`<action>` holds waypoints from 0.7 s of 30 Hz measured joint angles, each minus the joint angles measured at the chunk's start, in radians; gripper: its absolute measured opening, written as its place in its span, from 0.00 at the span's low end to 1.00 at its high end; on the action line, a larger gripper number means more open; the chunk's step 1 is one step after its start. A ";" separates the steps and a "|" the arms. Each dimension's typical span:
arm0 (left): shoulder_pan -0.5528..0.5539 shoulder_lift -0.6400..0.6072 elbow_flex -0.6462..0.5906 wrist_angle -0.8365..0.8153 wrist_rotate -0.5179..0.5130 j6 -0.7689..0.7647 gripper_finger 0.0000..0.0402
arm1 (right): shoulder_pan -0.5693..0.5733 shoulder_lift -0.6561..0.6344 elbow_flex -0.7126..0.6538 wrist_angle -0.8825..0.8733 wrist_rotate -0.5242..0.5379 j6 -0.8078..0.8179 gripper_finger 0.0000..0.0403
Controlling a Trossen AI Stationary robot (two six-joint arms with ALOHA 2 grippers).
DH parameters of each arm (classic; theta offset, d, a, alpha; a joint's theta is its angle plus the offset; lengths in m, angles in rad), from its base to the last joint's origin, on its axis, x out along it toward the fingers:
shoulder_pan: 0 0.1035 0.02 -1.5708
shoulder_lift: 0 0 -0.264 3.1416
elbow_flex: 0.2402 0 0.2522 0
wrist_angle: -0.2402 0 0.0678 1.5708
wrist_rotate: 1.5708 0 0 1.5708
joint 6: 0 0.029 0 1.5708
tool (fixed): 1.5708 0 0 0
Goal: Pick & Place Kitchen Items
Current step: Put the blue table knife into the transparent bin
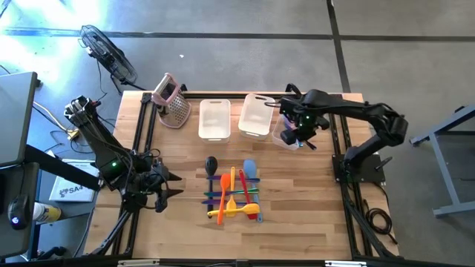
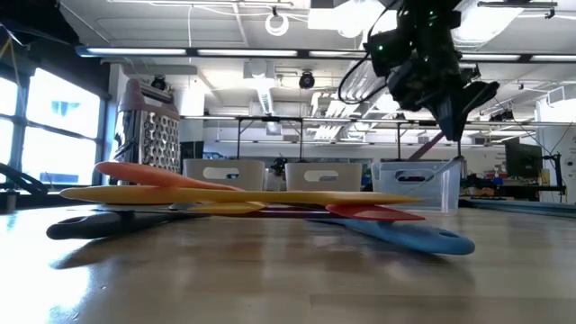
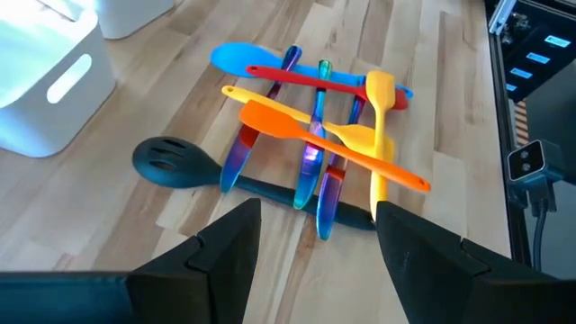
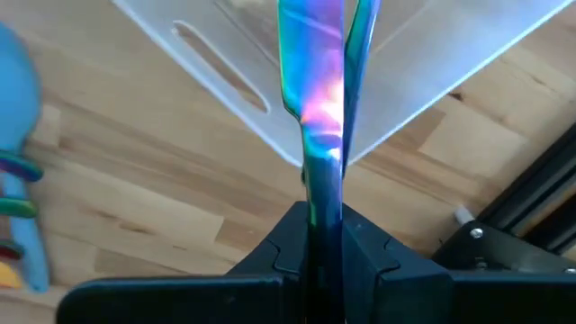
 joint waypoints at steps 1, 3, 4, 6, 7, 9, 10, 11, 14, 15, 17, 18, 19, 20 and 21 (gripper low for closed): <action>0.000 0.000 0.000 0.000 0.000 0.000 0.54 | -0.006 0.012 0.000 0.004 0.003 -0.006 0.06; 0.000 0.000 0.000 0.000 0.001 -0.002 0.54 | -0.018 0.035 0.000 0.018 0.006 -0.020 0.06; 0.000 0.000 0.000 0.000 0.002 -0.003 0.54 | -0.023 0.046 0.000 0.022 0.007 -0.022 0.06; 0.000 0.000 0.000 0.000 0.008 -0.012 0.54 | -0.036 0.068 0.000 0.033 0.008 -0.033 0.06; 0.000 0.000 0.000 0.001 0.013 -0.022 0.54 | -0.041 0.078 0.000 0.038 0.008 -0.042 0.06; 0.000 0.000 0.000 0.001 0.028 -0.030 0.54 | -0.051 0.096 0.000 0.047 0.014 -0.048 0.06; 0.000 0.000 0.000 0.001 0.039 -0.031 0.54 | -0.057 0.103 0.000 0.052 0.020 -0.048 0.06; 0.000 0.000 0.000 0.001 0.049 -0.032 0.54 | -0.061 0.109 0.000 0.059 0.032 -0.048 0.06; -0.001 0.000 0.000 0.001 0.083 -0.032 0.54 | -0.069 0.110 0.000 0.090 0.074 -0.041 0.08; -0.001 0.000 0.000 0.002 0.091 -0.032 0.54 | -0.068 0.110 0.000 0.100 0.084 -0.040 0.10; 0.000 0.001 0.000 0.002 0.108 -0.032 0.54 | -0.069 0.110 0.000 0.111 0.087 -0.039 0.16; -0.001 0.001 0.000 0.002 0.118 -0.032 0.54 | -0.071 0.110 0.000 0.114 0.088 -0.039 0.19; -0.001 0.001 0.000 0.003 0.125 -0.032 0.54 | -0.072 0.110 0.000 0.115 0.089 -0.040 0.22; -0.001 0.001 0.000 0.003 0.134 -0.033 0.54 | -0.072 0.110 0.000 0.119 0.088 -0.039 0.24; -0.001 0.001 0.000 0.003 0.139 -0.036 0.54 | -0.073 0.110 0.000 0.124 0.089 -0.036 0.26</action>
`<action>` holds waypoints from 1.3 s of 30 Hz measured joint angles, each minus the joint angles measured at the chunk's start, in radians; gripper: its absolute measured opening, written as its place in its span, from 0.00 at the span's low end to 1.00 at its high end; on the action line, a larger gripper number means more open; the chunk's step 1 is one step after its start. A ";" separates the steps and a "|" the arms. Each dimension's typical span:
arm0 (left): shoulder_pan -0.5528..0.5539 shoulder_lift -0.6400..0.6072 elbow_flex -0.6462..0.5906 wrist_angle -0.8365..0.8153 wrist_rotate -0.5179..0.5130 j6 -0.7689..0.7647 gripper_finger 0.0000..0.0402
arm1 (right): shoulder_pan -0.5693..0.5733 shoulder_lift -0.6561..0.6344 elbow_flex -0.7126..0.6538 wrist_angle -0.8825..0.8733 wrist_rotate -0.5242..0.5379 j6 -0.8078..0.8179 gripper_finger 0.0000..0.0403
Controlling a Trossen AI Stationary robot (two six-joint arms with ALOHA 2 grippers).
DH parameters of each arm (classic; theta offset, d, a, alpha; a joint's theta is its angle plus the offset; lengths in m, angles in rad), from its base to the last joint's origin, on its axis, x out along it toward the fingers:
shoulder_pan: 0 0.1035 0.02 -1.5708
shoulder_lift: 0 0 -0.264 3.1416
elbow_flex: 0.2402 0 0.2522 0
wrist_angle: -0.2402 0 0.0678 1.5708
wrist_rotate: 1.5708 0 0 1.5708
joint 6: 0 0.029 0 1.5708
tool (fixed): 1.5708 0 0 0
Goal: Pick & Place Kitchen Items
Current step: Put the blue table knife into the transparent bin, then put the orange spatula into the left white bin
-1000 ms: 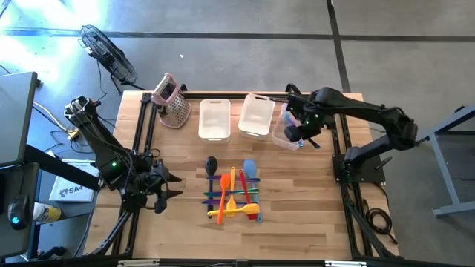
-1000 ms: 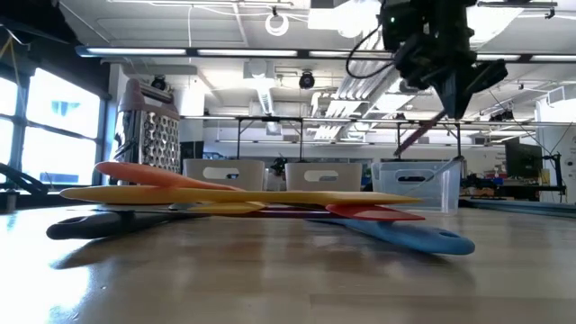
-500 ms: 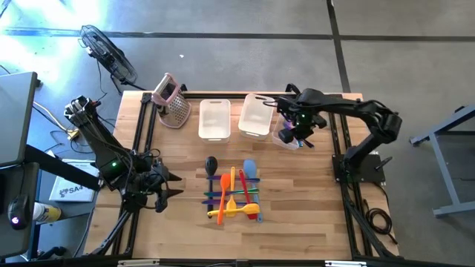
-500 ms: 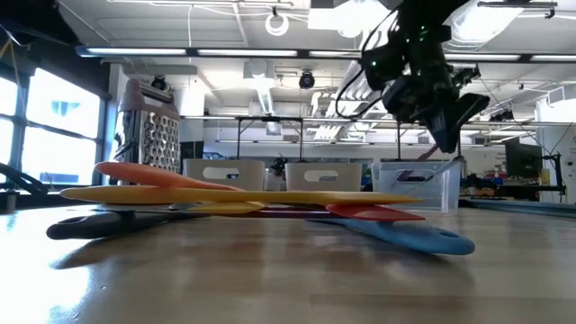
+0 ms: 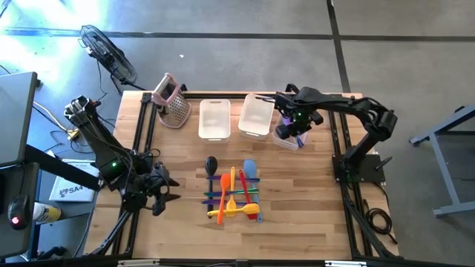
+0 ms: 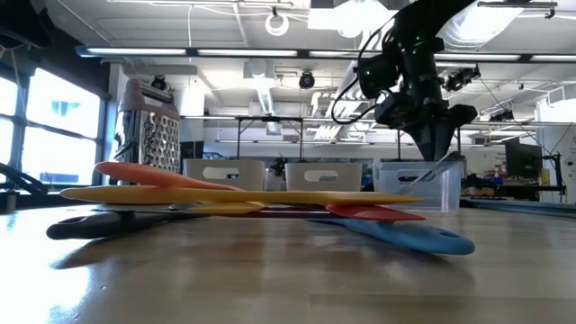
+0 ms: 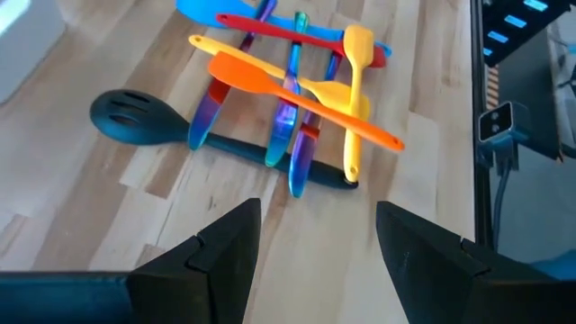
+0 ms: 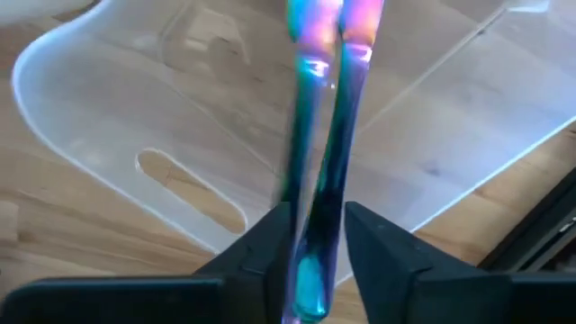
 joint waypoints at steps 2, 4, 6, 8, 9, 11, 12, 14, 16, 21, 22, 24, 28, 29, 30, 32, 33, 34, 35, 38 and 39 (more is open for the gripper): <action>0.000 0.000 0.000 0.000 0.003 -0.008 0.54 | 0.000 0.000 0.000 0.009 0.002 0.008 0.30; 0.000 0.000 0.000 -0.001 0.003 -0.015 0.54 | 0.000 0.000 0.000 0.019 0.015 0.014 0.33; 0.000 0.000 0.000 -0.001 0.003 -0.015 0.54 | 0.000 0.000 0.000 0.035 0.043 0.012 0.34; 0.000 0.000 0.000 -0.001 0.004 -0.015 0.54 | 0.001 -0.001 0.002 0.055 0.052 -0.009 0.35; 0.000 0.000 0.000 0.000 0.004 -0.016 0.54 | 0.001 -0.003 0.005 0.063 0.052 -0.015 0.36; 0.000 0.000 0.000 0.003 0.005 -0.018 0.54 | 0.010 -0.011 0.011 0.073 0.053 -0.018 0.36; 0.000 0.000 0.000 0.009 0.009 -0.027 0.54 | 0.019 -0.018 0.017 0.073 0.054 -0.009 0.35; 0.000 0.000 0.000 0.028 0.037 -0.071 0.54 | 0.042 -0.042 0.025 0.072 0.060 0.015 0.34; 0.000 0.000 0.000 0.044 0.070 -0.101 0.54 | 0.074 -0.070 0.036 0.074 0.083 0.043 0.33; 0.000 0.002 0.000 0.071 0.119 -0.250 0.54 | 0.179 -0.172 0.048 0.092 0.104 0.138 0.29; 0.000 0.002 0.000 0.080 0.130 -0.283 0.54 | 0.210 -0.195 0.048 0.105 0.103 0.165 0.28; 0.000 0.003 0.000 0.091 0.150 -0.349 0.54 | 0.285 -0.231 0.048 0.134 0.105 0.221 0.27; 0.000 0.032 0.000 0.167 0.174 -0.389 0.54 | 0.465 -0.281 0.049 0.243 0.107 0.324 0.25; 0.000 0.045 0.000 0.193 0.177 -0.380 0.54 | 0.514 -0.286 0.049 0.275 0.118 0.348 0.24; 0.000 0.060 0.000 0.226 0.177 -0.369 0.54 | 0.566 -0.287 0.049 0.315 0.133 0.369 0.24; 0.000 0.093 0.000 0.301 0.179 -0.330 0.54 | 0.663 -0.286 0.049 0.390 0.159 0.402 0.23; 0.000 0.111 0.000 0.338 0.179 -0.308 0.54 | 0.709 -0.281 0.049 0.423 0.174 0.417 0.23; 0.000 0.127 0.000 0.380 0.180 -0.287 0.54 | 0.752 -0.277 0.049 0.458 0.187 0.431 0.23; 0.000 0.142 0.000 0.416 0.180 -0.270 0.54 | 0.793 -0.272 0.049 0.493 0.207 0.441 0.23; 0.000 0.188 0.000 0.484 0.179 -0.244 0.54 | 0.907 -0.258 0.049 0.575 0.294 0.476 0.23; 0.000 0.199 0.000 0.492 0.179 -0.248 0.54 | 0.941 -0.252 0.049 0.599 0.332 0.492 0.23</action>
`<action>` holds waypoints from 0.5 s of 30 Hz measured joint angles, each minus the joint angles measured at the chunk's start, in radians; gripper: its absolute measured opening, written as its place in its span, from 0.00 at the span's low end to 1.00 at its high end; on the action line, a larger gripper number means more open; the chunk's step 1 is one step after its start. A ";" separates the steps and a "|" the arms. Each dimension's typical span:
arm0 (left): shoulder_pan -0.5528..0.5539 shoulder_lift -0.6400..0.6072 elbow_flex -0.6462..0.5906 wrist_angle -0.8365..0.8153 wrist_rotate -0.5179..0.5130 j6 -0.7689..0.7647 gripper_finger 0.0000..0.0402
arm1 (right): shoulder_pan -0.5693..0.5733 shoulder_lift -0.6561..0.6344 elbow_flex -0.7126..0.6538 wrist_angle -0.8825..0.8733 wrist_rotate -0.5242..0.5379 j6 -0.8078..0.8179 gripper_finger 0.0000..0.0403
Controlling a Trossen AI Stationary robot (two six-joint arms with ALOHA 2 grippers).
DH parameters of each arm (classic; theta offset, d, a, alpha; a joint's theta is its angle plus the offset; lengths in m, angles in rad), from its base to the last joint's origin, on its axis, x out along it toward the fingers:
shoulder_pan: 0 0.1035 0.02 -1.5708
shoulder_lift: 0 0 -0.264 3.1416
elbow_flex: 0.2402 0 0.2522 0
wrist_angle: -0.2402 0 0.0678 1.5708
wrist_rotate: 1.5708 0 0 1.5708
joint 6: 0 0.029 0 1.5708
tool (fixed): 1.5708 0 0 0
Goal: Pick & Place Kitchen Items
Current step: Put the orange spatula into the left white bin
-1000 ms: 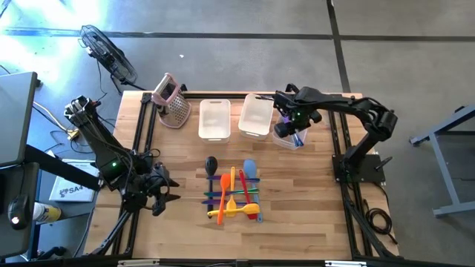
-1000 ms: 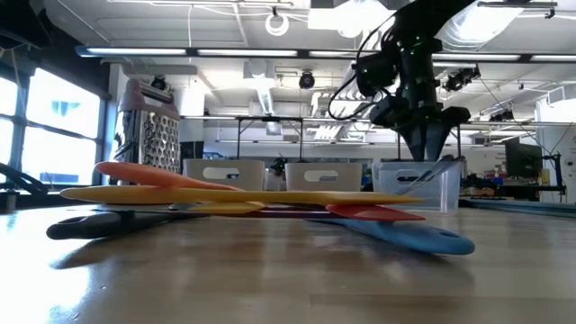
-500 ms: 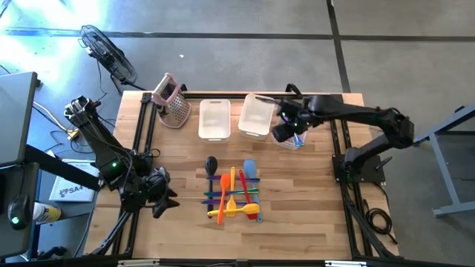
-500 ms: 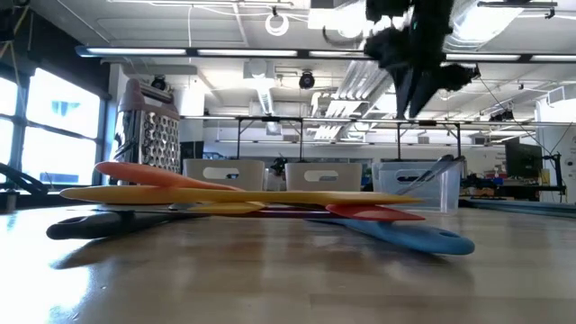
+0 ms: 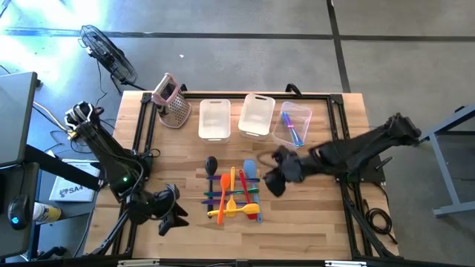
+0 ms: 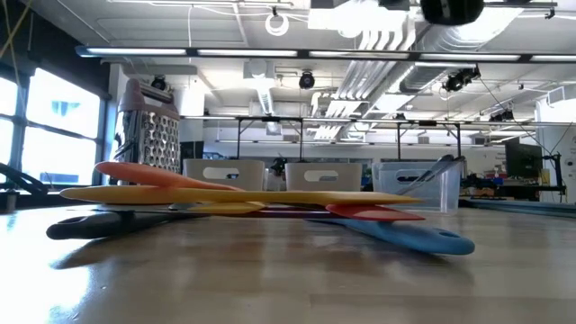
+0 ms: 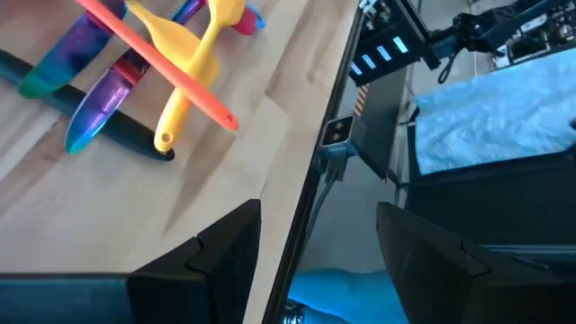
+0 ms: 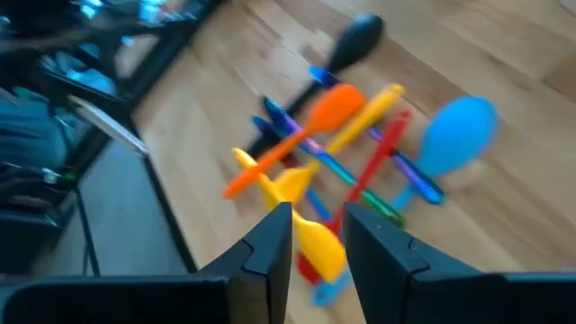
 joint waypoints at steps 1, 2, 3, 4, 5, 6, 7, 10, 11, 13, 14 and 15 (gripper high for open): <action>0.000 0.012 0.000 0.003 -0.002 -0.009 0.54 | 0.032 0.004 0.000 0.022 0.038 0.015 0.23; 0.000 0.023 0.000 0.007 -0.006 -0.029 0.54 | 0.063 0.007 0.000 0.038 0.074 0.030 0.23; 0.000 0.034 0.000 0.010 -0.016 -0.054 0.54 | 0.092 0.013 0.000 0.048 0.104 0.044 0.23; 0.000 0.045 0.000 0.009 -0.027 -0.084 0.54 | 0.115 0.020 0.000 0.060 0.124 0.053 0.23; 0.000 0.053 0.000 0.008 -0.044 -0.114 0.54 | 0.133 0.025 0.000 0.072 0.140 0.055 0.23; 0.000 0.060 0.000 0.009 -0.058 -0.142 0.54 | 0.153 0.030 0.000 0.078 0.153 0.056 0.23; 0.003 0.068 0.000 0.012 -0.074 -0.172 0.54 | 0.170 0.035 0.000 0.077 0.161 0.055 0.23; 0.048 0.083 0.000 0.020 -0.045 -0.254 0.54 | 0.201 0.048 0.000 0.080 0.188 0.051 0.23; 0.071 0.085 0.000 0.023 -0.015 -0.268 0.54 | 0.209 0.053 0.000 0.079 0.199 0.046 0.23; 0.123 0.086 0.000 0.031 0.044 -0.276 0.54 | 0.228 0.058 0.000 0.073 0.218 0.020 0.23; 0.150 0.085 0.000 0.034 0.064 -0.276 0.54 | 0.232 0.060 -0.001 0.074 0.221 0.003 0.23; 0.178 0.085 0.000 0.032 0.072 -0.276 0.54 | 0.232 0.060 -0.001 0.077 0.221 -0.006 0.23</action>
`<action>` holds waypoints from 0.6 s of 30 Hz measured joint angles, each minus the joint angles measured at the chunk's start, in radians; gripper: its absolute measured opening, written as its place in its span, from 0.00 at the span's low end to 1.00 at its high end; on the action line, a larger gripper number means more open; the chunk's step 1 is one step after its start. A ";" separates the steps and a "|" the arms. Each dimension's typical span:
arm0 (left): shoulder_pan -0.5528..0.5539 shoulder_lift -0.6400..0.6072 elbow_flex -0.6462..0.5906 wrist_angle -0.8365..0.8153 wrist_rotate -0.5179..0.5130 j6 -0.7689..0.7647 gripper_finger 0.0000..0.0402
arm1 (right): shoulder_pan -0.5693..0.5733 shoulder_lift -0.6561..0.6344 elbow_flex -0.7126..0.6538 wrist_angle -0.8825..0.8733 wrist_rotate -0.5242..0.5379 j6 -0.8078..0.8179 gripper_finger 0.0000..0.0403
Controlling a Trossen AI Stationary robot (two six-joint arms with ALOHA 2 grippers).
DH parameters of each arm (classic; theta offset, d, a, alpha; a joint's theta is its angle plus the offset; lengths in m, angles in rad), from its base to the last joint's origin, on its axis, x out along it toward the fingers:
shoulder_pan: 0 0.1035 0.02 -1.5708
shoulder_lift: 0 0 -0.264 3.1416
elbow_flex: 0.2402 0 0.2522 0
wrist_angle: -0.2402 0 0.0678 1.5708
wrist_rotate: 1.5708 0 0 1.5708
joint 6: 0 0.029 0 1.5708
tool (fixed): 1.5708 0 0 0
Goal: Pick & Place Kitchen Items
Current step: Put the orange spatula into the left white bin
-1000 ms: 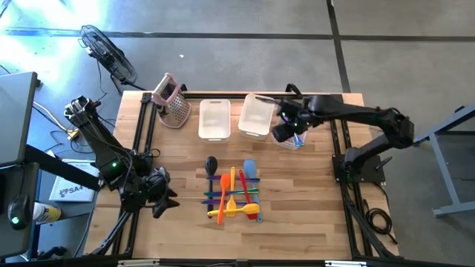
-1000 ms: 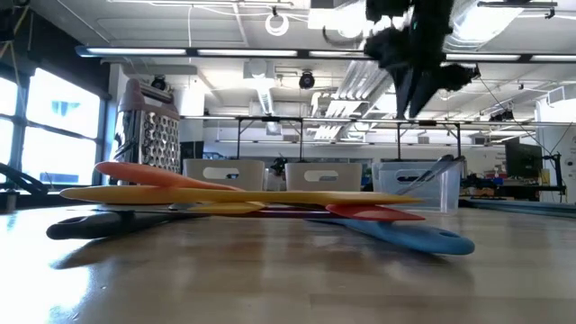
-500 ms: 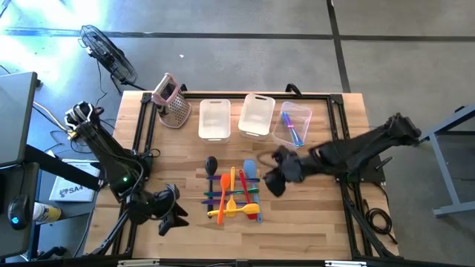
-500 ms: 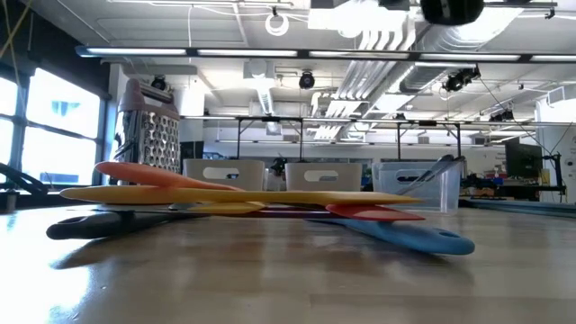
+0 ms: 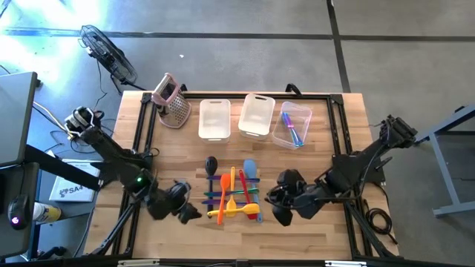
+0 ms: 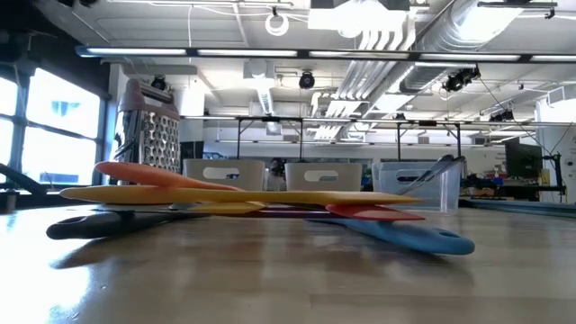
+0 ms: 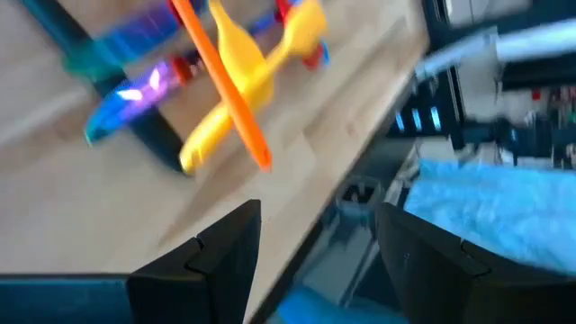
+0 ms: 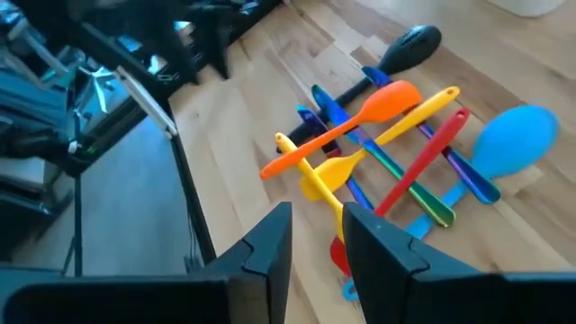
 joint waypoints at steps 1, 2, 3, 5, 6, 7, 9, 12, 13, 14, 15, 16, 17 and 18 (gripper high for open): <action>0.028 0.000 0.000 0.000 0.006 0.000 0.54 | 0.001 0.000 0.000 -0.002 -0.001 -0.011 0.23; 0.054 0.000 0.000 0.000 0.016 0.000 0.54 | 0.001 0.001 0.000 -0.008 -0.006 -0.022 0.23; 0.081 0.000 0.000 0.000 0.032 0.001 0.54 | 0.000 0.002 0.000 -0.015 -0.016 -0.026 0.23; 0.132 0.000 0.000 -0.002 0.103 0.010 0.54 | 0.000 0.002 -0.001 -0.022 -0.038 -0.041 0.23; 0.154 0.002 0.000 -0.006 0.145 0.010 0.54 | 0.000 0.002 -0.001 -0.023 -0.048 -0.049 0.23; 0.171 0.010 0.000 -0.001 0.176 0.011 0.54 | 0.000 0.002 -0.001 -0.024 -0.056 -0.054 0.23; 0.198 0.031 0.000 0.001 0.219 0.006 0.54 | 0.005 0.002 -0.001 -0.025 -0.062 -0.072 0.23; 0.218 0.074 0.000 0.003 0.281 -0.032 0.54 | 0.008 0.002 -0.001 -0.029 -0.062 -0.097 0.23; 0.225 0.097 0.001 0.004 0.308 -0.045 0.54 | 0.008 0.002 -0.001 -0.030 -0.063 -0.103 0.23; 0.231 0.120 0.000 0.003 0.325 -0.056 0.54 | 0.008 0.002 -0.001 -0.030 -0.063 -0.106 0.23; 0.234 0.141 0.000 0.004 0.328 -0.063 0.54 | 0.008 0.002 -0.001 -0.030 -0.063 -0.111 0.23; 0.236 0.156 0.000 0.010 0.328 -0.067 0.54 | 0.008 0.002 -0.001 -0.030 -0.063 -0.119 0.23; 0.236 0.169 0.000 0.024 0.328 -0.073 0.54 | 0.008 0.002 -0.001 -0.031 -0.063 -0.126 0.23; 0.236 0.183 0.000 0.039 0.328 -0.082 0.54 | 0.008 0.002 -0.001 -0.032 -0.063 -0.131 0.23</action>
